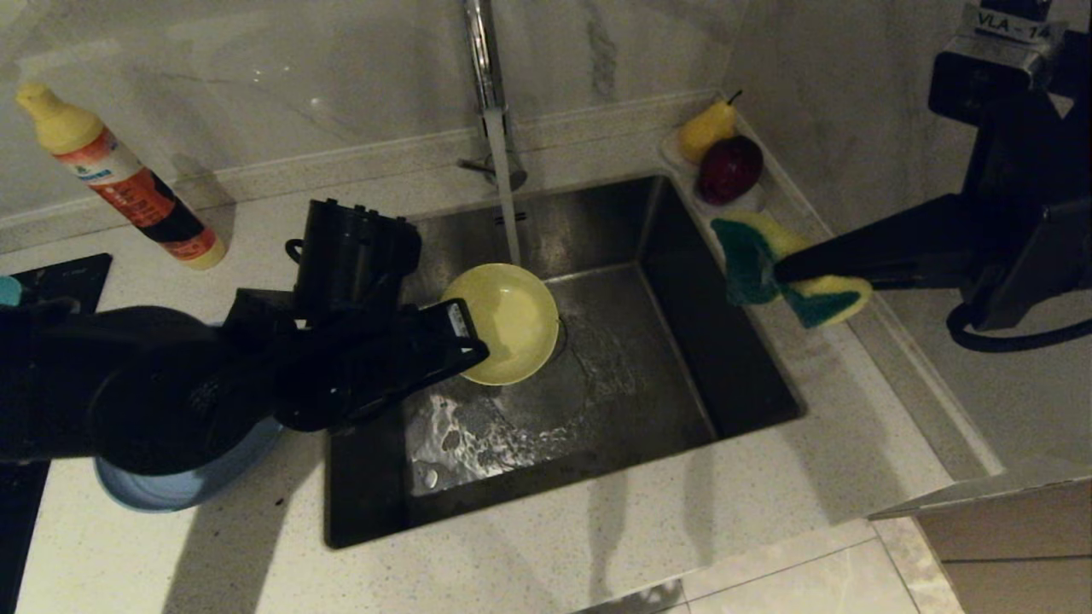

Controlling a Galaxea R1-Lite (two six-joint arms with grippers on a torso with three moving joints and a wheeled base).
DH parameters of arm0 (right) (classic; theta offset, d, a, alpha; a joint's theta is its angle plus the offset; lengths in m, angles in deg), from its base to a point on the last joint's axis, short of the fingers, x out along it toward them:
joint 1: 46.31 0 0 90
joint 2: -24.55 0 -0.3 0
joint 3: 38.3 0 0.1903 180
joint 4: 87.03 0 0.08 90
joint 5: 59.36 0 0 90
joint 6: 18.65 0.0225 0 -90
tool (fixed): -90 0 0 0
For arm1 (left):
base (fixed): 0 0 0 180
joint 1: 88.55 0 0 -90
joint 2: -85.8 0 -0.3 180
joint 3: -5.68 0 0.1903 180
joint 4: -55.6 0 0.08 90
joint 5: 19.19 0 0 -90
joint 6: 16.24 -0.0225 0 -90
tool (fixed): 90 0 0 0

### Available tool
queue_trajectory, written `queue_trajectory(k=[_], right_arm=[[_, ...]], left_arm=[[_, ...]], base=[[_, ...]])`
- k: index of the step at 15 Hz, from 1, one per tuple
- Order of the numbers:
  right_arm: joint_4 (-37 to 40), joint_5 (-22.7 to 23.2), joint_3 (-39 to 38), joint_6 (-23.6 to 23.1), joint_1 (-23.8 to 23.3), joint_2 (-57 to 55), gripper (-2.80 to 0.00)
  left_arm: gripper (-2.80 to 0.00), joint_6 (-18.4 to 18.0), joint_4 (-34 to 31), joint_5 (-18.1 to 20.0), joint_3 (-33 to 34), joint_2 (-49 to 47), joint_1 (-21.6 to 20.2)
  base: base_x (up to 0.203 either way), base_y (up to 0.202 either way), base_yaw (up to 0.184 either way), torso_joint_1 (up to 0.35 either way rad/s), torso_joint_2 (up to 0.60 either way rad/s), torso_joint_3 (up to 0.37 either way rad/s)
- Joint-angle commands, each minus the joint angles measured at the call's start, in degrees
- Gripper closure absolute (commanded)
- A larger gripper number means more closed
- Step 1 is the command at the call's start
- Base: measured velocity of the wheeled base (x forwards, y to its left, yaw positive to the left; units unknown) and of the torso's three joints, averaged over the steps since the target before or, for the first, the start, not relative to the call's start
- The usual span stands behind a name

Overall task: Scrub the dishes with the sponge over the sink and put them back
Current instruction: Rinse the bowl

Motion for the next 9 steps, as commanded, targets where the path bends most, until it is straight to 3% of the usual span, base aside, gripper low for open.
queue_trajectory(k=[1,5,9], right_arm=[[-1.2,1.6,-5.4,0.1,-3.4,3.3,0.00],[-9.1,5.1,-14.6,0.1,-6.0,6.1,0.00],[-9.9,5.5,-15.7,0.1,-6.4,5.5,0.00]], left_arm=[[0.00,3.8,-3.6,1.7,-7.7,-7.0,-1.5],[0.00,10.3,-9.4,2.5,-17.2,-13.5,-3.5],[0.00,12.0,-9.8,5.1,-19.7,-15.2,-5.4]], base=[[0.000,0.000,0.000,0.000,0.00,0.000],[0.000,0.000,0.000,0.000,0.00,0.000],[0.000,0.000,0.000,0.000,0.00,0.000]])
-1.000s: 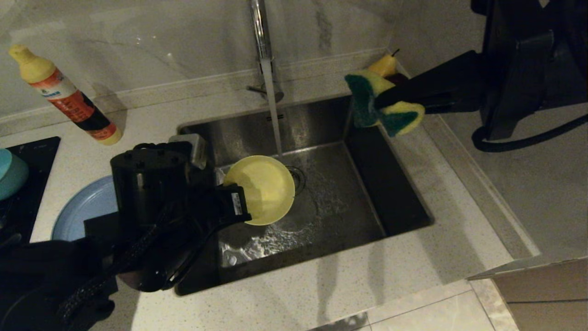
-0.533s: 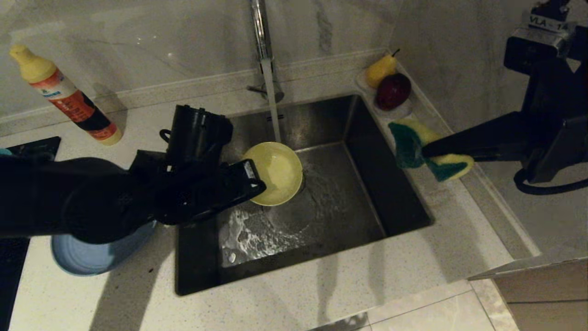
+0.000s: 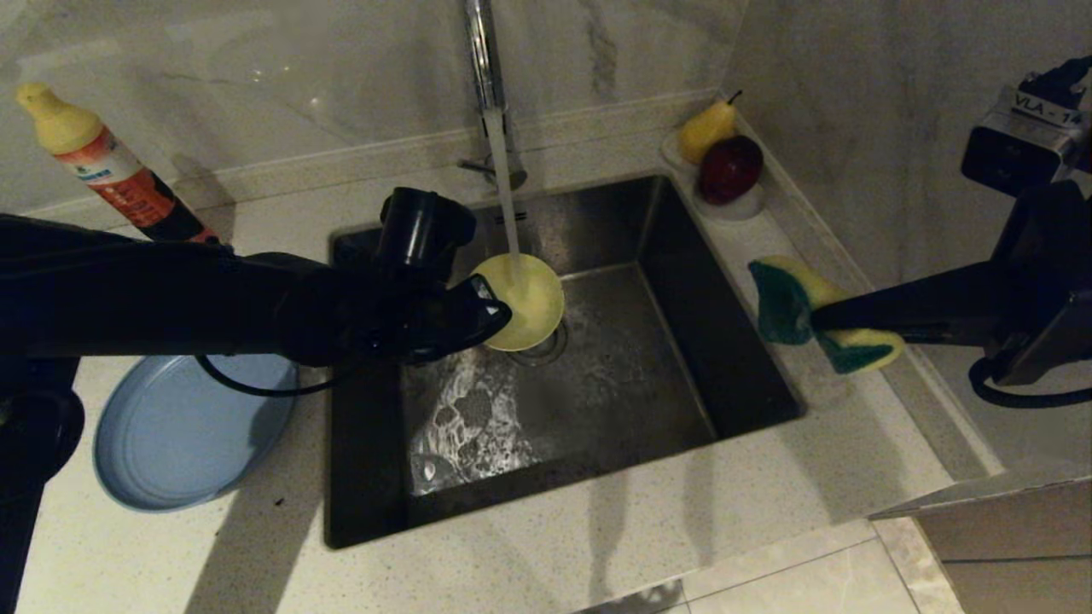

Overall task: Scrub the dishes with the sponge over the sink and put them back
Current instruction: Rinse the bowl

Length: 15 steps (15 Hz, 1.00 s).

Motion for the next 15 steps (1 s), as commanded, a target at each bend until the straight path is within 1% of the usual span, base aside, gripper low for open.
queue_trajectory(k=[1,2,5,8,13,15], right_arm=[[0.2,0.2,-0.6,0.2,-0.1,-0.1,0.00],[0.2,0.2,-0.6,0.2,-0.1,-0.2,0.00],[0.2,0.2,-1.6,0.2,-0.1,0.3,0.00],[0.1,0.3,-2.5,0.1,-0.1,0.6,0.00],[0.1,0.2,-2.6,0.1,-0.1,0.7,0.00],[0.1,0.2,-2.7,0.1,-0.1,0.6,0.00]], left_arm=[[0.00,0.4,-0.1,0.6,-0.7,-1.1,-0.6],[0.00,0.5,-0.2,0.8,-0.5,-1.0,-0.6],[0.00,2.8,-3.2,1.3,-0.6,-1.2,-0.6],[0.00,4.5,-6.8,6.2,0.2,0.2,-0.6],[0.00,4.7,-7.4,6.3,0.0,0.6,-0.6],[0.00,4.5,-7.4,5.7,0.3,0.9,-1.0]], base=[[0.000,0.000,0.000,0.000,0.00,0.000],[0.000,0.000,0.000,0.000,0.00,0.000],[0.000,0.000,0.000,0.000,0.00,0.000],[0.000,0.000,0.000,0.000,0.00,0.000],[0.000,0.000,0.000,0.000,0.00,0.000],[0.000,0.000,0.000,0.000,0.00,0.000]])
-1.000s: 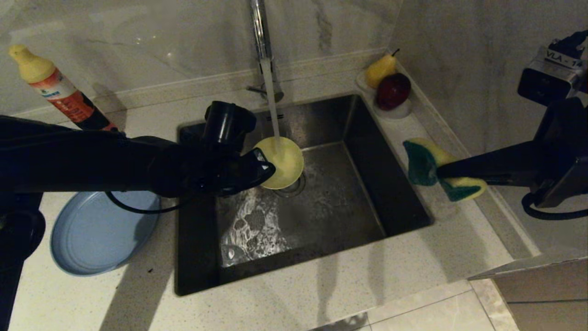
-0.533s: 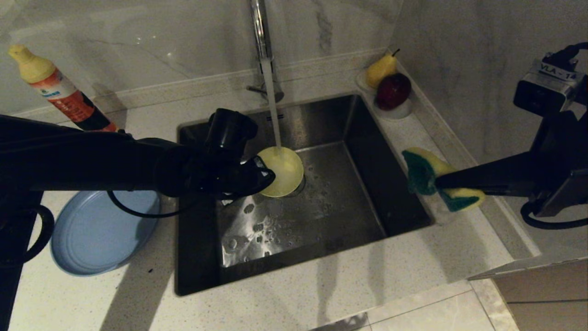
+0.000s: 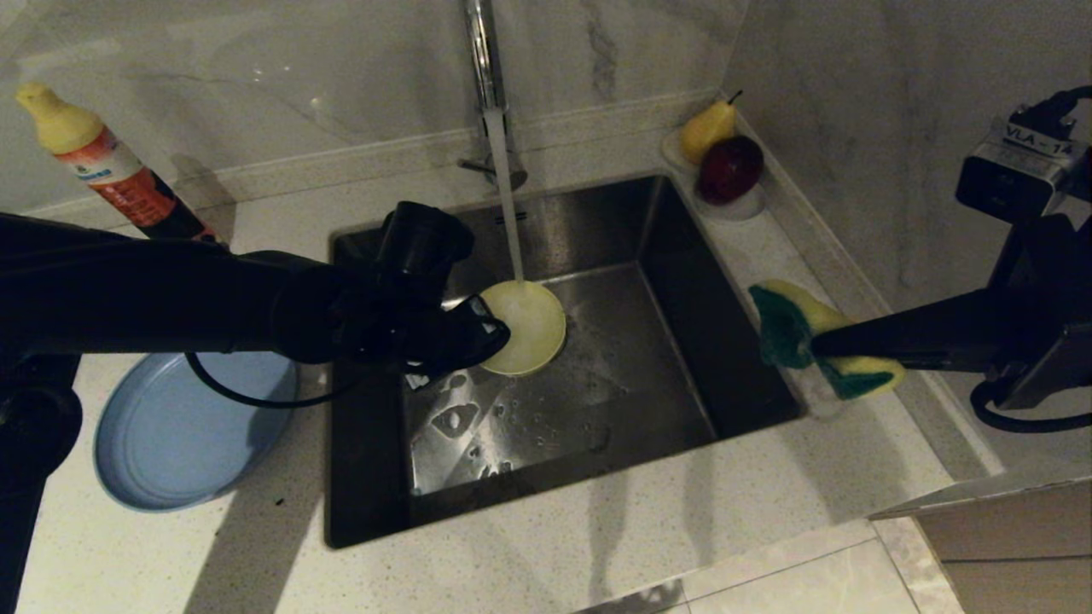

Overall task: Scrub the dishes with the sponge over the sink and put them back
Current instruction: Rinse the bowl

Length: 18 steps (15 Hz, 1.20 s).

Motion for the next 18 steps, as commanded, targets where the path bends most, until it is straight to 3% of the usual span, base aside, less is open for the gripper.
queue_trajectory(k=[1,4,5,7,8,12,15,18], right_arm=[[0.2,0.3,-0.1,0.2,0.0,-0.1,0.00],[0.2,0.3,-0.1,0.2,0.0,-0.1,0.00],[0.1,0.3,-0.1,0.2,0.0,-0.3,0.00],[0.2,0.3,-0.2,0.2,0.0,-0.3,0.00],[0.1,0.4,-0.4,0.2,0.1,-0.2,0.00],[0.1,0.3,-0.9,0.2,0.0,0.1,0.00],[0.1,0.3,-1.5,0.1,0.0,0.2,0.00],[0.0,0.3,-0.9,-0.6,0.0,-0.3,0.00]], left_arm=[[0.00,0.0,0.0,-0.5,0.2,1.0,-0.5],[0.00,-1.8,0.0,-2.3,1.1,3.1,-1.6],[0.00,-2.9,0.2,-4.5,1.9,3.1,-1.7],[0.00,-6.3,2.0,-12.8,3.7,3.4,-1.7],[0.00,-7.9,5.1,-15.6,4.7,3.7,-1.7],[0.00,-21.2,24.9,-22.4,12.8,4.6,-3.0],[0.00,-30.8,41.8,-23.6,19.2,5.3,-4.0],[0.00,-36.2,51.3,-23.7,22.5,6.1,-5.8]], base=[[0.000,0.000,0.000,0.000,0.00,0.000],[0.000,0.000,0.000,0.000,0.00,0.000],[0.000,0.000,0.000,0.000,0.00,0.000],[0.000,0.000,0.000,0.000,0.00,0.000],[0.000,0.000,0.000,0.000,0.00,0.000],[0.000,0.000,0.000,0.000,0.00,0.000],[0.000,0.000,0.000,0.000,0.00,0.000],[0.000,0.000,0.000,0.000,0.00,0.000]])
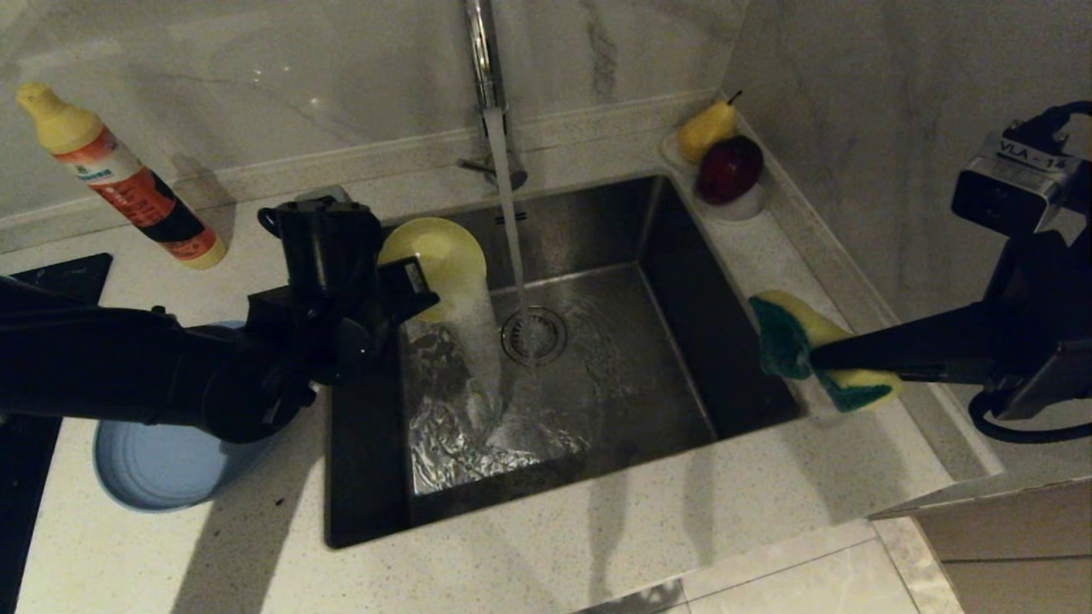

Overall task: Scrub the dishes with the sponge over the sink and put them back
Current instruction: Rinse the bowl

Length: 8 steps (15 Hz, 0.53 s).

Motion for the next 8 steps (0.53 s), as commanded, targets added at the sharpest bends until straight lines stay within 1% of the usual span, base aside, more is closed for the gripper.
queue_trajectory(k=[1,3,4,6,7,8], right_arm=[[0.1,0.2,0.6,0.1,0.0,-0.6,0.00],[0.1,0.2,0.6,0.0,0.0,-0.8,0.00],[0.1,0.2,0.6,0.0,0.0,-0.9,0.00],[0.1,0.2,0.4,0.0,0.0,-0.9,0.00],[0.1,0.2,0.3,0.1,-0.1,-0.9,0.00],[0.1,0.2,0.3,0.1,-0.1,-0.9,0.00]], left_arm=[[0.00,-2.4,6.9,0.0,2.5,0.6,-1.6],[0.00,-5.5,14.5,0.4,4.1,0.2,-2.0],[0.00,-7.7,18.8,0.8,4.9,0.0,-2.0],[0.00,-13.5,26.5,3.1,7.0,-0.1,-2.0],[0.00,-15.8,29.9,4.3,8.0,-0.1,-2.0],[0.00,-19.9,34.4,5.6,9.9,-0.1,-2.0]], base=[[0.000,0.000,0.000,0.000,0.00,0.000],[0.000,0.000,0.000,0.000,0.00,0.000],[0.000,0.000,0.000,0.000,0.00,0.000],[0.000,0.000,0.000,0.000,0.00,0.000],[0.000,0.000,0.000,0.000,0.00,0.000],[0.000,0.000,0.000,0.000,0.00,0.000]])
